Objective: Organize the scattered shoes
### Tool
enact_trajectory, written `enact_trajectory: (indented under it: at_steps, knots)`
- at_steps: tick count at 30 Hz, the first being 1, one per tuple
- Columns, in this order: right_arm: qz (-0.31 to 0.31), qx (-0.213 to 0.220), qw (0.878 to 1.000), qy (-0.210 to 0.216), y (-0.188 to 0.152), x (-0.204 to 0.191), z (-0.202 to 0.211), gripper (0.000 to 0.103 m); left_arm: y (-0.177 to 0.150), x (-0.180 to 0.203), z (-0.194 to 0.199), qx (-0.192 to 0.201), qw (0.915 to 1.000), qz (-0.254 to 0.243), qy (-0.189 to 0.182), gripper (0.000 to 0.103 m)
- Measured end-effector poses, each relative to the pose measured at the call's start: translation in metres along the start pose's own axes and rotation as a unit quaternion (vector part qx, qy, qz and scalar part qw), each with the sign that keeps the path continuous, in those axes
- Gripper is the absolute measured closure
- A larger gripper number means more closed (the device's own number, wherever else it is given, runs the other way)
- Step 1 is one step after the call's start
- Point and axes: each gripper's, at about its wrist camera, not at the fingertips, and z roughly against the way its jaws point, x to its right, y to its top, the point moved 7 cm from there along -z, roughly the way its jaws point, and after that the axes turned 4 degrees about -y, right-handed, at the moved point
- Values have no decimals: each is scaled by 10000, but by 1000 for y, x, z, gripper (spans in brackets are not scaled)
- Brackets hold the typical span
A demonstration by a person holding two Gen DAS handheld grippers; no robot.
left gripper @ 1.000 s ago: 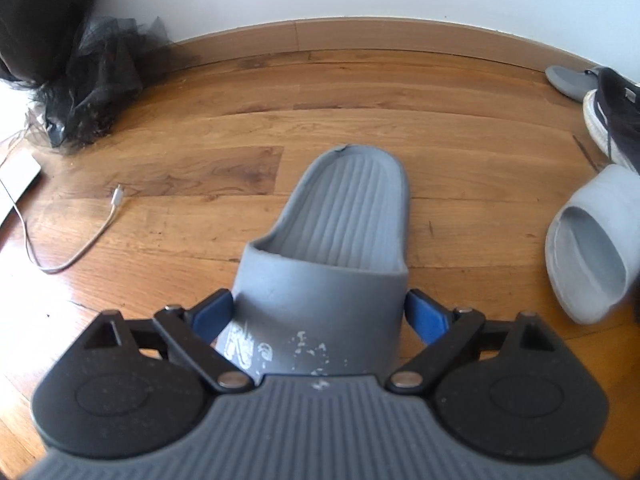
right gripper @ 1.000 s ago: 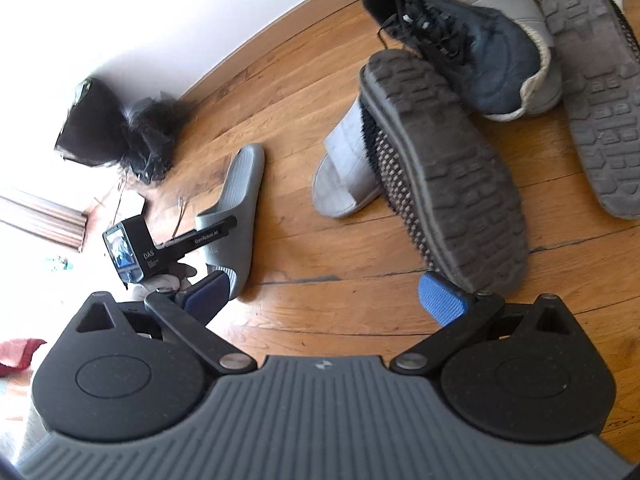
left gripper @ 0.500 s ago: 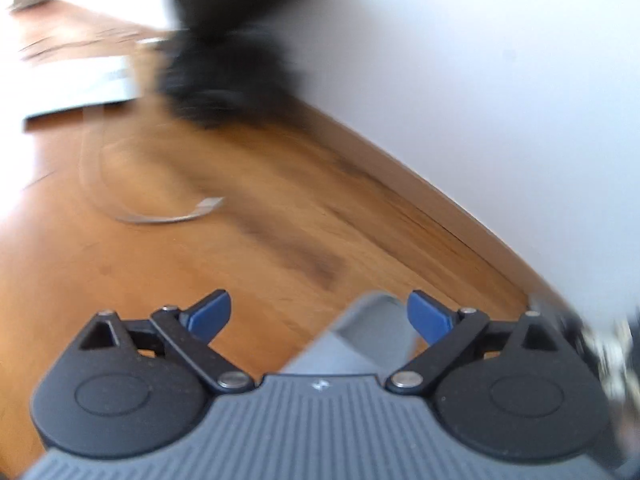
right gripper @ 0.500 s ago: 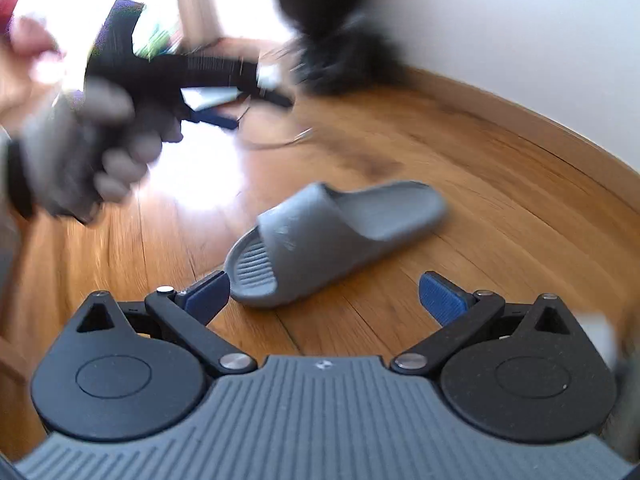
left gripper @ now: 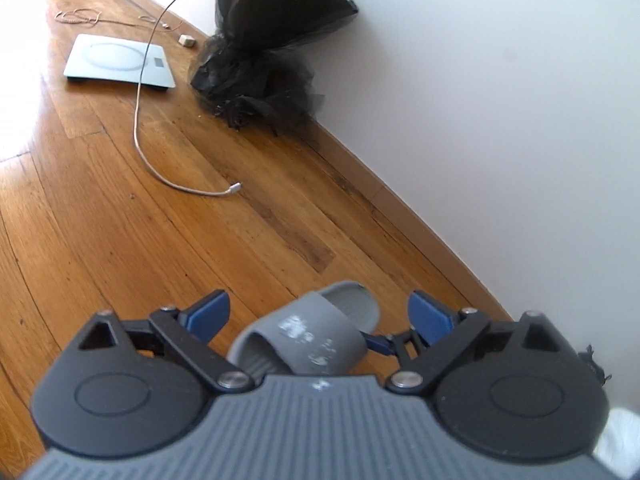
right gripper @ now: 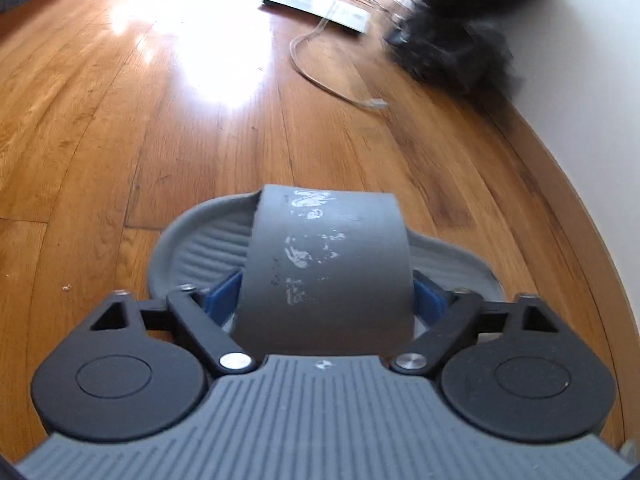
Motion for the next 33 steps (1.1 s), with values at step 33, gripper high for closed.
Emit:
enact_trajectory:
  at_steps: [33]
  knots:
    - [-4342, 1062, 8906, -843, -224, 145, 308, 1, -86, 231, -119, -1526, 9485, -2175, -1724, 7]
